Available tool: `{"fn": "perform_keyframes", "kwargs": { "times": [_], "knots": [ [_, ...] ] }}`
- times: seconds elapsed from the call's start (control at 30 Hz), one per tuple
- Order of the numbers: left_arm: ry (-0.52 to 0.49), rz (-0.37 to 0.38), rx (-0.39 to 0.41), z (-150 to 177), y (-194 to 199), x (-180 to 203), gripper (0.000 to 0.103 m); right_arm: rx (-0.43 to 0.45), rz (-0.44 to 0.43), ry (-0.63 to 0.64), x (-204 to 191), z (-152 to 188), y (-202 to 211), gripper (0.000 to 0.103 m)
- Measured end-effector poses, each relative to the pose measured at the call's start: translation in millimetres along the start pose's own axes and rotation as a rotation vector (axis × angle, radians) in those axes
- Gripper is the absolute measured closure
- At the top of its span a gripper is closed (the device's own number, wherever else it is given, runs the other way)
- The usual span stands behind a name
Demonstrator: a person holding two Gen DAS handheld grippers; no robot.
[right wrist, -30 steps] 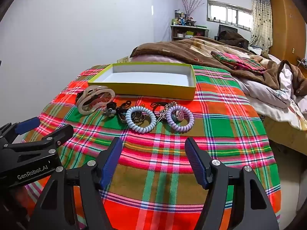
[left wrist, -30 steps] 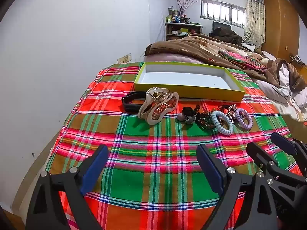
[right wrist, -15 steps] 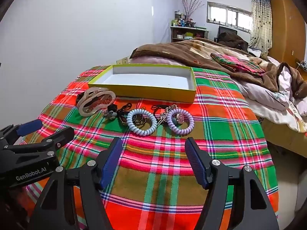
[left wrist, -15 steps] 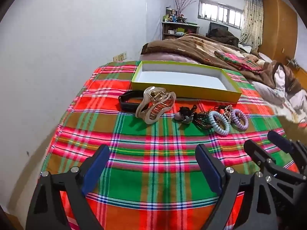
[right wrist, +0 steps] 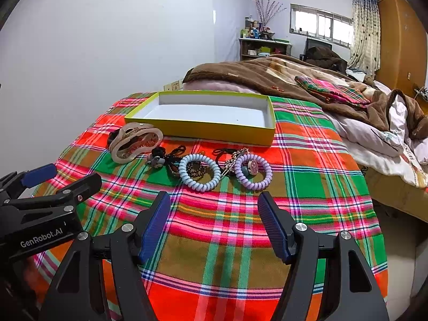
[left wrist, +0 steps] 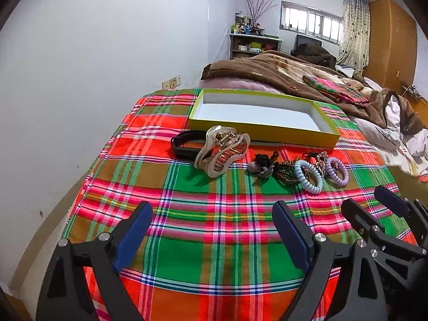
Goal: Organize jewelry
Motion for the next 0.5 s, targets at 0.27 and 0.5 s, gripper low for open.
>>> {"fn": "perform_keyframes", "kwargs": {
  "times": [0.27,0.5],
  "knots": [
    [0.01,-0.011,-0.023,1.0,-1.9,-2.6,0.011,0.004,0.005,0.0,-0.3,-0.5,0.8,0.035],
    [0.011,-0.013,-0.02,1.5,-0.2,-3.6,0.011,0.002,0.008,-0.001,-0.3,-0.8,0.1,0.035]
  ]
}}
Point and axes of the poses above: each gripper's, at about its wrist camera, not at the fingertips, and y roughly against the way its jaws point, x to its right, z to its underside, the point moved 5 cm from there along -y, roughly the way its jaws point, and after that the axes turned 9 degrees about -y, right-handed, at the moved point
